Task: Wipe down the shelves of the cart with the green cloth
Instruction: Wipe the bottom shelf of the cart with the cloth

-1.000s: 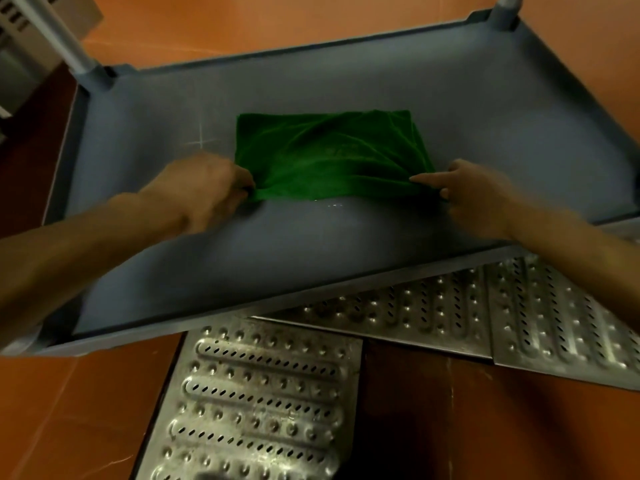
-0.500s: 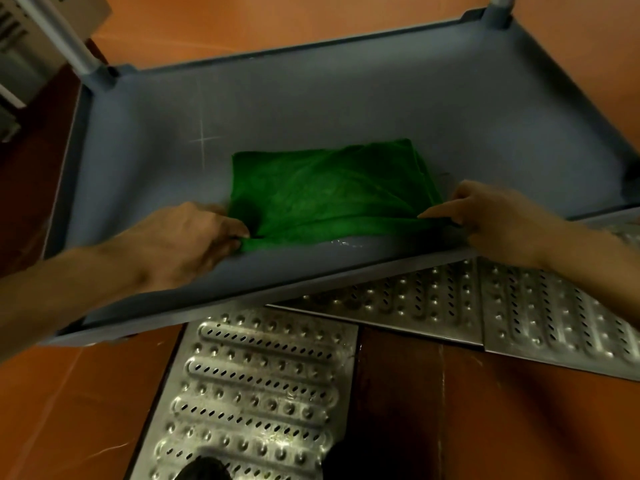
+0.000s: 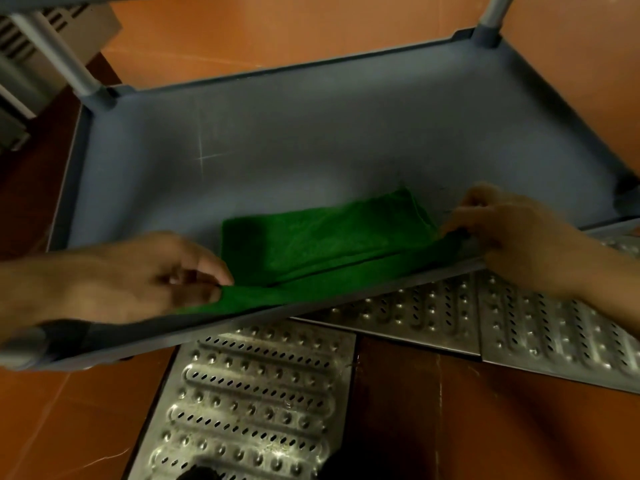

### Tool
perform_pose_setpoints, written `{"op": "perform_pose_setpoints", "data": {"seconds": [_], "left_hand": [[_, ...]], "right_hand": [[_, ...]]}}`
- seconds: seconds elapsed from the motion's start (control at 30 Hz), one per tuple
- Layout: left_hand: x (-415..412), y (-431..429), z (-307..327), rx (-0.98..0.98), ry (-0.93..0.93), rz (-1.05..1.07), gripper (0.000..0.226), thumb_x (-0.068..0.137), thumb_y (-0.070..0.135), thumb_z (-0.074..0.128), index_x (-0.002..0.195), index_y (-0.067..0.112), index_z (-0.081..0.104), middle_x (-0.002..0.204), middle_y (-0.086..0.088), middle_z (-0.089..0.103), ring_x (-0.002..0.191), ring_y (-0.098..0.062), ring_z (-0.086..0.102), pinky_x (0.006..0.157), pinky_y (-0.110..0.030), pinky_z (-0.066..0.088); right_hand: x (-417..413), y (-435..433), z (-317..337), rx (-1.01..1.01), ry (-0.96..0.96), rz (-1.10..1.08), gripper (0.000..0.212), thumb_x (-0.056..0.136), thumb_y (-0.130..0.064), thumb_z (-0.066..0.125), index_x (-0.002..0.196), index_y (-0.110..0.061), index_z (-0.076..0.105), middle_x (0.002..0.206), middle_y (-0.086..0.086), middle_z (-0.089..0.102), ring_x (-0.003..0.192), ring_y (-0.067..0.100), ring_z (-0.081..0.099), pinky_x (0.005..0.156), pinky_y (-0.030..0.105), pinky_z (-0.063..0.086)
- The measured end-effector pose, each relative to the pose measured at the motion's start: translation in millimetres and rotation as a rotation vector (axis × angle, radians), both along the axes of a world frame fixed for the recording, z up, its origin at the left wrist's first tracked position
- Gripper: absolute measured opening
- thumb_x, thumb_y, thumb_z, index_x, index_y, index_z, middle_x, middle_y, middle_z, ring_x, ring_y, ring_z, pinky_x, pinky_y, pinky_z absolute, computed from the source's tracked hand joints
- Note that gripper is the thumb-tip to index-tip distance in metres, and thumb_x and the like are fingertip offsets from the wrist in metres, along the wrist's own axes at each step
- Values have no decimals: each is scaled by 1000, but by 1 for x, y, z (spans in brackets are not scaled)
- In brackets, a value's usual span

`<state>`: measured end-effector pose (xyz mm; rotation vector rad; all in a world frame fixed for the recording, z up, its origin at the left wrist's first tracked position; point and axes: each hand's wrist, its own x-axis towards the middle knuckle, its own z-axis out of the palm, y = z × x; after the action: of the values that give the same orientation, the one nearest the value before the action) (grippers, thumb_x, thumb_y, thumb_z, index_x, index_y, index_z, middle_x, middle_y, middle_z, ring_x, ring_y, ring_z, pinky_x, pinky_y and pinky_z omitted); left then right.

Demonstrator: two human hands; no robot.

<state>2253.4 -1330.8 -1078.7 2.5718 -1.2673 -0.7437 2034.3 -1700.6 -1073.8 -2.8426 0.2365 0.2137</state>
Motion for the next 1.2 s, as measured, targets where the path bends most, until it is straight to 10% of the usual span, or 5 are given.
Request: {"op": "perform_pose_setpoints", "data": {"seconds": [0.33, 0.57, 0.77, 1.2], "left_hand": [[33, -39, 36, -168, -307, 99, 19, 92, 27, 62, 107, 29, 73, 90, 10, 69, 75, -12, 64, 79, -39, 54], [1, -51, -3, 17, -328, -111, 30, 88, 45, 61, 113, 34, 71, 111, 2, 57, 92, -19, 60, 80, -34, 51], [-14, -68, -34, 14, -305, -84, 86, 76, 67, 68, 141, 23, 34, 134, -2, 46, 118, -24, 47, 95, -42, 49], [-44, -59, -21, -85, -331, -273, 42, 92, 43, 36, 124, 25, 56, 113, -2, 57, 94, -25, 62, 70, -42, 55]], "right_hand": [[75, -10, -3, 54, -361, -226, 40, 84, 5, 46, 109, -12, 73, 108, 23, 53, 89, 36, 54, 72, 20, 30], [72, 21, -60, 41, -275, -103, 38, 75, -36, 51, 99, -20, 75, 118, 9, 58, 113, 32, 49, 93, 32, 33], [69, 27, -72, 140, -161, 50, 76, 86, -57, 60, 151, -32, 30, 141, 3, 49, 128, 26, 43, 107, 46, 38], [32, 38, -85, 54, -423, 94, 25, 90, -6, 64, 104, -25, 72, 109, 0, 65, 100, 26, 57, 79, 47, 52]]}}
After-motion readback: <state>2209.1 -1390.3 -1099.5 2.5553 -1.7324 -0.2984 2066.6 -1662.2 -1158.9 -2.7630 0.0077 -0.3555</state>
